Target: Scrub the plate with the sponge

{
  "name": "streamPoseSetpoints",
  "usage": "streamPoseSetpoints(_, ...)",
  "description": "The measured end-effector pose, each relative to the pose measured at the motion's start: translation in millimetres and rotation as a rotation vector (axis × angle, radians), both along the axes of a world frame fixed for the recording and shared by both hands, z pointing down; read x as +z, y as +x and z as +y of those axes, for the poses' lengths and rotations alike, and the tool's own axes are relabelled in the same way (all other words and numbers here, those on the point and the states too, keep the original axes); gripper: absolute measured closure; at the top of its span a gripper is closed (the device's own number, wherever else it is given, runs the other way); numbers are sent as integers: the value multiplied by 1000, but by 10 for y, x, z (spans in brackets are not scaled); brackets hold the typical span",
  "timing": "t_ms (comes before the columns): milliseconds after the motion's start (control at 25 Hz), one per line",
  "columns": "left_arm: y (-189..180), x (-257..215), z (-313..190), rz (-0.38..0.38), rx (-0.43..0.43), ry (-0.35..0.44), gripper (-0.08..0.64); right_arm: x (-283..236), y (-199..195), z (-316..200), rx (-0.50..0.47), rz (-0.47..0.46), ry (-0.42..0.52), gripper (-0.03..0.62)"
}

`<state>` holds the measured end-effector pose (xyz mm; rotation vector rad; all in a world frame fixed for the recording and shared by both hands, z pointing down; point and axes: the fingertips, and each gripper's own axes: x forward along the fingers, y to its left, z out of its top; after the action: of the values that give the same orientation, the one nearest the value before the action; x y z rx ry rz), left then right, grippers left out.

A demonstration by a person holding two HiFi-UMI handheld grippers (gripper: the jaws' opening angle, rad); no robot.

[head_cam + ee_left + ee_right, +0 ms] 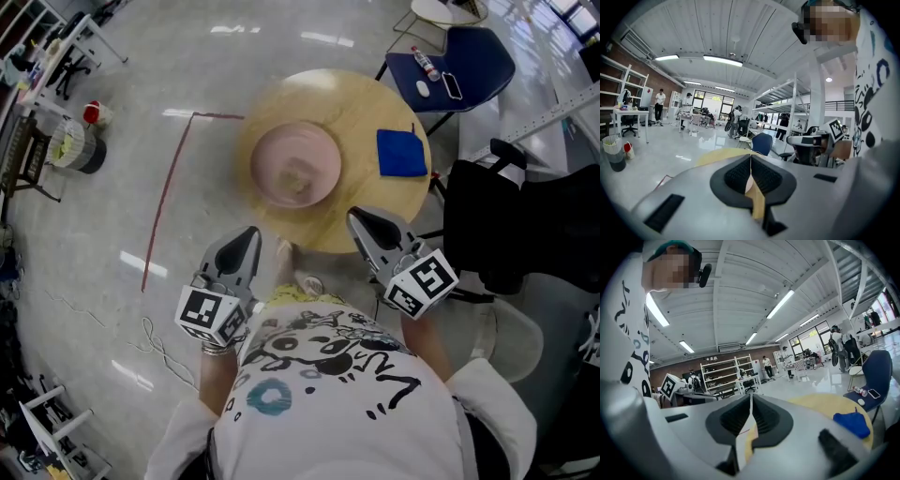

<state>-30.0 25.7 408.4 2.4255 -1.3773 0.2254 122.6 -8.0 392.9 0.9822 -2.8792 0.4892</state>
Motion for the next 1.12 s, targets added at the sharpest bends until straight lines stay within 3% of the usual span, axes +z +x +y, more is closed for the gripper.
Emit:
streamPoseSetpoints(240, -224, 107, -363, -21, 22, -25, 543, 81, -213, -308, 21, 39, -26, 561)
streamPoseSetpoints(560, -454, 432, -913, -139, 137, -82, 543, 219, -441, -801, 102, 73, -98, 561)
streamPoseSetpoints(680, -515, 593, -1071, -49, 169, -158, 543, 388, -525, -950, 129, 126, -140, 561)
streamPoseSetpoints(760, -564, 718, -1183, 41, 161, -211, 543, 564, -569, -1033, 143, 198, -164, 561)
streamPoseSetpoints(840, -649, 902, -1284, 79, 144, -261, 543, 746, -643, -1069, 138, 255, -196, 561)
streamPoseSetpoints(1000, -825, 1303, -1447, 64, 127, -373, 541, 1101, -831, -1084, 91, 358, -282, 561)
streamPoseSetpoints(1120, -868, 1574, -1560, 18, 130, -428, 541, 1299, -874, -1150, 95, 384, -309, 560)
